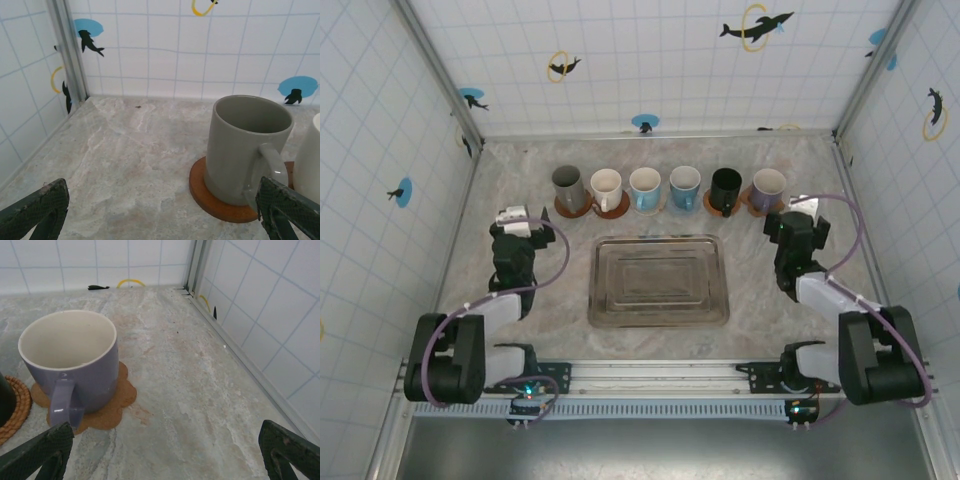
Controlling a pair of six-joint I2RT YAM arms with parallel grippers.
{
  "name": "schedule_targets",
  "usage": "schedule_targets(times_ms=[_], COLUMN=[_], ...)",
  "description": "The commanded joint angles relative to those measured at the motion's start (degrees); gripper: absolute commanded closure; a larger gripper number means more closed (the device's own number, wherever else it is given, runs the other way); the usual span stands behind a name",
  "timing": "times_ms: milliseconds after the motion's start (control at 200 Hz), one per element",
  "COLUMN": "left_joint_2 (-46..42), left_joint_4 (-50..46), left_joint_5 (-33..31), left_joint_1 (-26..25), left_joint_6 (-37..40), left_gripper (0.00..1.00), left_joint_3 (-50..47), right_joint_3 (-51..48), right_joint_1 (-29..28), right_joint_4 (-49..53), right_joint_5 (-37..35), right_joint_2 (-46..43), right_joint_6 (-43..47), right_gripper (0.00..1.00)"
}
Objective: Place the cup by the coaster
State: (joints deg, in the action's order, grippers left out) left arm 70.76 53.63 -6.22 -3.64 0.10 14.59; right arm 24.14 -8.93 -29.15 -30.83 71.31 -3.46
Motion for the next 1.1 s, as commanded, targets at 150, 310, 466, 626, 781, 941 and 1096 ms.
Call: schedule_targets(times_ms=[150,310,466,626,781,941,1096], left_joint_2=[3.92,6.92,9.7,12.91,15.46,18.76,23.21], left_joint_4=[8.13,7.13,8.77,11.63,13.8,16.72,20.97], left_joint_5=[11.98,15.42,15.97,16.8,16.94,17.35,18.35], left_joint_1=[3.87,4.35,4.52,4.51,4.47,4.52,4.57], left_joint_6=[0.79,1.84,2.32,2.05,2.02,1.75,0.35], left_gripper=[0.03,0.03,0.03,0.03,0.03,0.03,0.03], left_joint_3=[2.41,5.51,7.22,7.87,8.09,7.89,8.18], right_joint_3=[-2.69,-3.37,-4.47,-8.04,-7.25,-6.83,-6.71], right_joint_1=[2.1,2.68,4.29,4.67,4.84,5.39,5.72], right_joint_4=[-16.56,-22.55,-23.83,-33.42,-30.62,-29.38,-29.11], right_joint_5=[3.29,3.94,6.96,7.62,8.41,9.59,10.26], right_joint_2=[6.3,10.94,10.9,13.84,13.14,12.9,12.87], right_joint_6=[0.57,0.66,-0.51,-0.5,-0.56,-0.7,-0.93], right_gripper=[0.02,0.02,0.02,0.02,0.02,0.02,0.02])
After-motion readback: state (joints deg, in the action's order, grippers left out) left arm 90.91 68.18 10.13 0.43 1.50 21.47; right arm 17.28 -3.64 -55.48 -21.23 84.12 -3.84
